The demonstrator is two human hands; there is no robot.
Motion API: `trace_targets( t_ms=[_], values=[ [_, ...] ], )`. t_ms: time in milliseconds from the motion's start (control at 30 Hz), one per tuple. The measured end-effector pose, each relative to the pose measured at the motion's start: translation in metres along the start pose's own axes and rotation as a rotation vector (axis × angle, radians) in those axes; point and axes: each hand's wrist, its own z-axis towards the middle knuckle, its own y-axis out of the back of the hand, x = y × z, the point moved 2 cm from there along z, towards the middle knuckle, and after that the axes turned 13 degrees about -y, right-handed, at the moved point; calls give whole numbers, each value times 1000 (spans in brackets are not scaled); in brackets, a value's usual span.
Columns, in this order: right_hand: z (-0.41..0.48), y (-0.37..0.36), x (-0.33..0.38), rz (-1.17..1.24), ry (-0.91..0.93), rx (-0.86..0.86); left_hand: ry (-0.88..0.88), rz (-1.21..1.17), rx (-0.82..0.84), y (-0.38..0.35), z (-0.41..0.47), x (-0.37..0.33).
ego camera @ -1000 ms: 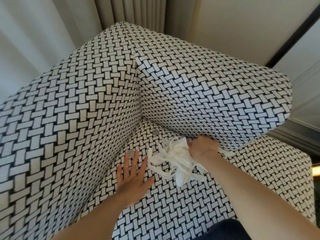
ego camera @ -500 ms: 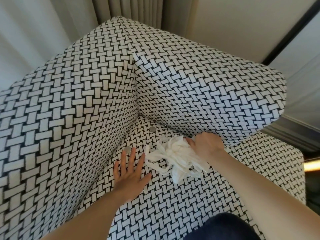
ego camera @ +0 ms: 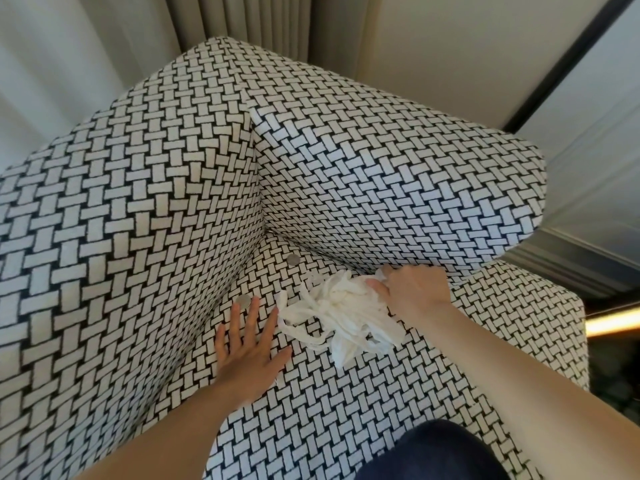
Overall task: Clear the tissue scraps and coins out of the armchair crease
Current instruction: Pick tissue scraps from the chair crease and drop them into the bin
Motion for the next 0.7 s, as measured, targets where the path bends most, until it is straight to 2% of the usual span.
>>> trace_targets(
  t_ms=[133,233,433,700],
  values=[
    [10,-15,11,-103,-79,244,2,-2,5,-1,1,1],
    [15,-29,7,-19,-82,346,2,4,6,-1,0,1],
    [19,-39,3,138,-39,318,9,4,20,-2,2,2],
    [18,-32,4,63,1,202,7,3,10,-4,3,3]
  ],
)
